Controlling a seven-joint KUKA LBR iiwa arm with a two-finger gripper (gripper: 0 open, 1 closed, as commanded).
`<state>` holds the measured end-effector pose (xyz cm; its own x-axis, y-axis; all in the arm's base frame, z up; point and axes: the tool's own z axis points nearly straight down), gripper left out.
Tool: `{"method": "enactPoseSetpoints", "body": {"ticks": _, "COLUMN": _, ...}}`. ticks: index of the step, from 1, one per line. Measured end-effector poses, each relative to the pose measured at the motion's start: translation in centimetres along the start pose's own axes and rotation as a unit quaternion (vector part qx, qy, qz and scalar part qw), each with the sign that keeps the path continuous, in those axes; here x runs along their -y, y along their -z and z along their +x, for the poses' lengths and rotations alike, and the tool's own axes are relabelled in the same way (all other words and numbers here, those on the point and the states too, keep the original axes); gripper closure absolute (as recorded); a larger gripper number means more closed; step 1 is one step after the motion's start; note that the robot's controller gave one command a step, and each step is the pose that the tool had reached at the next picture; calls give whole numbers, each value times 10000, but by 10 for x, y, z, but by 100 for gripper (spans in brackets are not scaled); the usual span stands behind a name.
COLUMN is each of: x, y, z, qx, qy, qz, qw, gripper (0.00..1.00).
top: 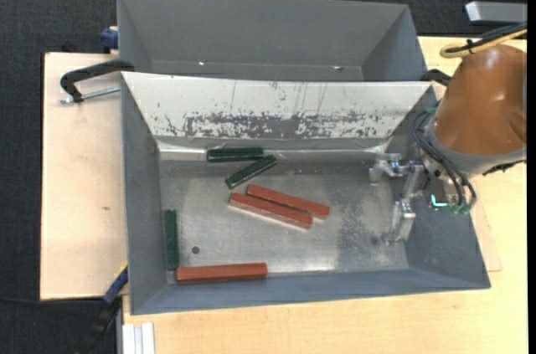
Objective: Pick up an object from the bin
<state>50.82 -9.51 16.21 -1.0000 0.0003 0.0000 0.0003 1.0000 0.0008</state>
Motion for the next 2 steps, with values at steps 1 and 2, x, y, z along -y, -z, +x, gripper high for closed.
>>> {"method": "enactPoseSetpoints", "body": {"ticks": 1, "x": 0, "y": 0, "z": 0, "qx": 1, "qy": 5, "qz": 0, "qw": 10000, "gripper": 0}}
{"method": "enactPoseSetpoints", "body": {"ticks": 2, "x": -18, "y": -20, "z": -3, "qx": 40, "qy": 362, "qz": 19, "qw": 9993, "gripper": 0}}
